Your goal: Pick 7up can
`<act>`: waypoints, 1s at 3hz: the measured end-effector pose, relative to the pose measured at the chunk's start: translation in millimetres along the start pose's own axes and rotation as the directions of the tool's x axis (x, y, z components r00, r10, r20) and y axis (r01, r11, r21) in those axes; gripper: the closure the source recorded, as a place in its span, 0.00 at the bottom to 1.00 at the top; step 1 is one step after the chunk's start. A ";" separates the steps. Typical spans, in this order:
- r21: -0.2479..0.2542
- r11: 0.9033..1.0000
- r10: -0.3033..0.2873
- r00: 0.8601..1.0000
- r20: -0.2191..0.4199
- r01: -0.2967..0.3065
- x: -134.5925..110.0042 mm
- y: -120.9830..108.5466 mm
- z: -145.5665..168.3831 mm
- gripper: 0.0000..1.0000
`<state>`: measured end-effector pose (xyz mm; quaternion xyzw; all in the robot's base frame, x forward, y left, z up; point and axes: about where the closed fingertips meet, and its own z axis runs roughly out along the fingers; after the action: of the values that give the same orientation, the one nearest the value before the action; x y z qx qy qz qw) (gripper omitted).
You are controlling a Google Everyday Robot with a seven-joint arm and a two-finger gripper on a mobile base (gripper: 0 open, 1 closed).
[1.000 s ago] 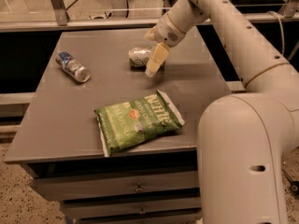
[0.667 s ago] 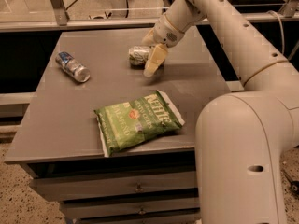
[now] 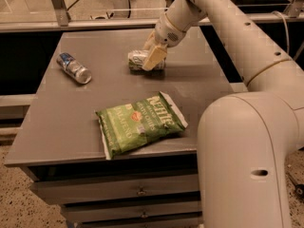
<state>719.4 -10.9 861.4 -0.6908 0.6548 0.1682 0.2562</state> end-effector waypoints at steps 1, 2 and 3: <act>0.043 0.999 0.005 1.000 0.025 -0.006 -4.7 -5.5 -10.7 0.85; 0.130 0.991 0.007 0.995 0.098 -0.020 -15.9 -14.4 -36.1 1.00; 0.260 0.964 -0.015 0.973 0.229 -0.046 -30.9 -20.9 -78.7 1.00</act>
Offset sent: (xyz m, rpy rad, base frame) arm 0.0087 -0.0245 0.0958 0.2525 -0.2260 -0.1601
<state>729.3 -30.5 945.7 -0.6213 0.6429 0.1599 0.4184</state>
